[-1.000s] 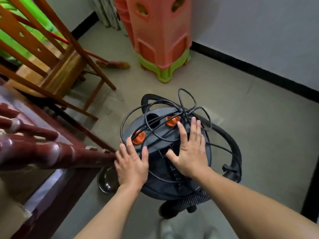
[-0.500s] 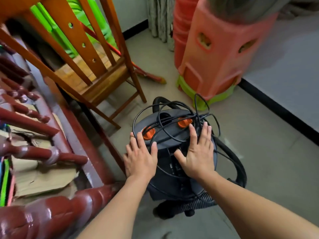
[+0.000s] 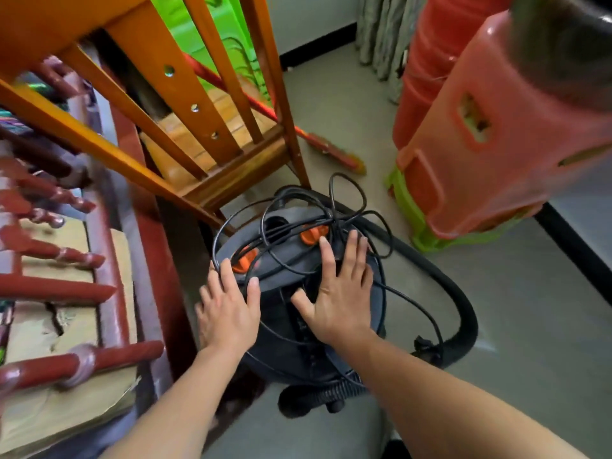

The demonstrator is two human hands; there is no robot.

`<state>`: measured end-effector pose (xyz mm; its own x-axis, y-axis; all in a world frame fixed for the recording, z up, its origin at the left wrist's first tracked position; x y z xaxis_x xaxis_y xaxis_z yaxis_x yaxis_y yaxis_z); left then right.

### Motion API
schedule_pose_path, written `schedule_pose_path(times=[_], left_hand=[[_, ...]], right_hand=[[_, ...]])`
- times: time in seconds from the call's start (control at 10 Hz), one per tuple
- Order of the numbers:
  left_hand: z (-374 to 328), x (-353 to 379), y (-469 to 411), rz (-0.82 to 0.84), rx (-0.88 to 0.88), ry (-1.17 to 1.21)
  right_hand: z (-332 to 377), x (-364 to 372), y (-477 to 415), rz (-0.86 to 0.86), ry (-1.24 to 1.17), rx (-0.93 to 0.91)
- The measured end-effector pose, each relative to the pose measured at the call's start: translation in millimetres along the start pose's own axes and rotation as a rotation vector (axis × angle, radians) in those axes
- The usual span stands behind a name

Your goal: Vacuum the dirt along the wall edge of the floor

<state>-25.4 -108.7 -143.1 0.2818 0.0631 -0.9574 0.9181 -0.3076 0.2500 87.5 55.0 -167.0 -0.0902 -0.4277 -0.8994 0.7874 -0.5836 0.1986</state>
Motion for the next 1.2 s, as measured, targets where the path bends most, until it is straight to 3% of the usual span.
schedule_pose_path(times=[0.4, 0.8, 1.0, 1.2], left_hand=[[5, -14, -61, -0.025, -0.058, 0.022], [4, -22, -83, 0.105, -0.067, -0.026], [5, -24, -88, 0.202, -0.083, -0.05], [-5, -47, -83, 0.251, -0.123, -0.065]], right_hand=[[29, -5, -67, -0.01, -0.012, -0.072], [37, -7, -92, 0.023, 0.059, -0.089], [32, -19, -96, 0.163, 0.166, -0.108], [26, -50, -104, 0.44, 0.177, -0.175]])
Point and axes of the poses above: each hand's wrist, its own y-axis away from the middle knuckle, its own x-axis out of the palm, z = x × y, the point moved 8 cm from there along -y, towards the middle knuckle, and after that the axes turned 6 degrees about y, right-handed, at the moved point
